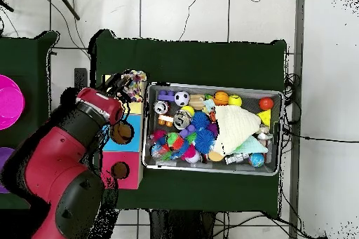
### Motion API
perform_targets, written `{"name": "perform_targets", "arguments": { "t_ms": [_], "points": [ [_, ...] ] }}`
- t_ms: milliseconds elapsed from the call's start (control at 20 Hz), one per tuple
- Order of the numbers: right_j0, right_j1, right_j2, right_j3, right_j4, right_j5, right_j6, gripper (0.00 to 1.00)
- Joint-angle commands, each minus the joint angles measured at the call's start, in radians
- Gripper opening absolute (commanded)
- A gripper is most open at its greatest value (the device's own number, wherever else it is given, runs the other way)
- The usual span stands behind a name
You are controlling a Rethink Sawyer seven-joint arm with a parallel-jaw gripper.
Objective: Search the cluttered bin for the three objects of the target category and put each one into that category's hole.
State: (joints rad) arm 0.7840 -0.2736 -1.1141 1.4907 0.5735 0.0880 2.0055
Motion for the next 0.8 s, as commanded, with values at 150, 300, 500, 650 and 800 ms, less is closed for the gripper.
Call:
{"name": "perform_targets", "arguments": {
  "t_ms": [150,300,500,650,800],
  "points": [
    [-0.007,0.055,0.026,-0.065,0.057,0.153,0.228,0.0],
    [-0.003,0.066,0.02,-0.062,0.065,0.155,0.237,0.0],
    [0.012,0.084,0.017,-0.053,0.092,0.166,0.27,0.0],
    [0.023,0.098,0.015,-0.048,0.117,0.186,0.295,0.0],
    [0.033,0.124,0.001,-0.053,0.147,0.207,0.32,0.0]
  ]
}}
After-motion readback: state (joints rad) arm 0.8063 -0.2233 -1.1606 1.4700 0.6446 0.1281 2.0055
